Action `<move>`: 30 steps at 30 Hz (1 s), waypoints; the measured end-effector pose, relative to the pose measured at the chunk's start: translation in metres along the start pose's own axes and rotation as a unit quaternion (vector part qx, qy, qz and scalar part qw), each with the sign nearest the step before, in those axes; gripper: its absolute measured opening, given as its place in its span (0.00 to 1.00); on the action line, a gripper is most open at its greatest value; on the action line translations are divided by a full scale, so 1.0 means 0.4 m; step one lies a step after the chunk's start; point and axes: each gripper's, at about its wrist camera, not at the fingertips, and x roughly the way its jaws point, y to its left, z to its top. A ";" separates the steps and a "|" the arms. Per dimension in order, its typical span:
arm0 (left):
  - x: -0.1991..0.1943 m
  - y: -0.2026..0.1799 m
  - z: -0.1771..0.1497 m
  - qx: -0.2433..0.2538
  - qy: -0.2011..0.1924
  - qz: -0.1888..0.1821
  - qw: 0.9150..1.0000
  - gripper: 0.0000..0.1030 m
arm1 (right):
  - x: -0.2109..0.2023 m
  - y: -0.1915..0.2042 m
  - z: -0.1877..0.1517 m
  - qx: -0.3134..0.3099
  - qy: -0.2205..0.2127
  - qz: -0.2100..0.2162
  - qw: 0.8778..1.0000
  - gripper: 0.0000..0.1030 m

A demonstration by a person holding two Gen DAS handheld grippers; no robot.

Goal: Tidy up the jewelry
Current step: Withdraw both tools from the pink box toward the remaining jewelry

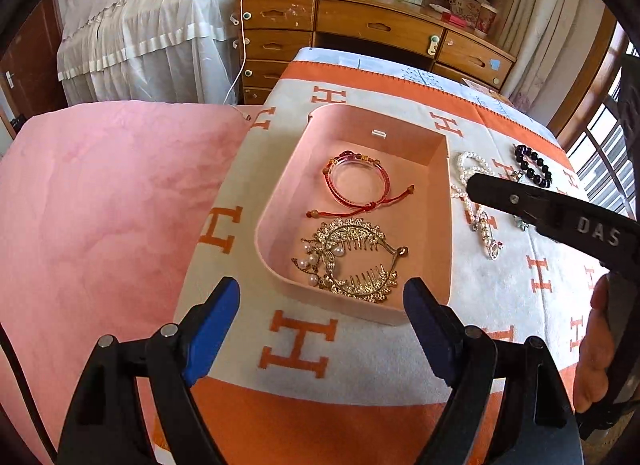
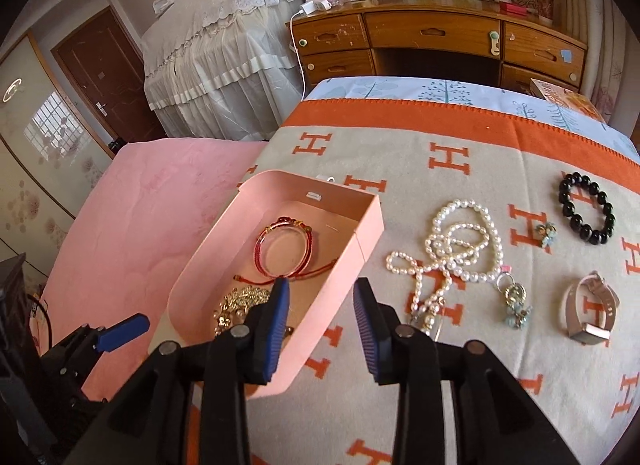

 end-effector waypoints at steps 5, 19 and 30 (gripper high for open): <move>-0.017 -0.039 -0.030 0.007 -0.003 -0.002 1.000 0.80 | -0.076 -0.032 -0.066 0.011 -0.015 -0.007 1.000 0.33; -0.047 -0.140 -0.105 0.043 -0.013 0.007 0.999 0.80 | -0.169 -0.157 -0.249 0.065 -0.014 -0.022 0.998 0.33; -0.083 -0.264 -0.107 0.093 -0.033 -0.011 0.995 0.80 | -0.231 -0.254 -0.291 0.085 -0.043 -0.045 0.994 0.33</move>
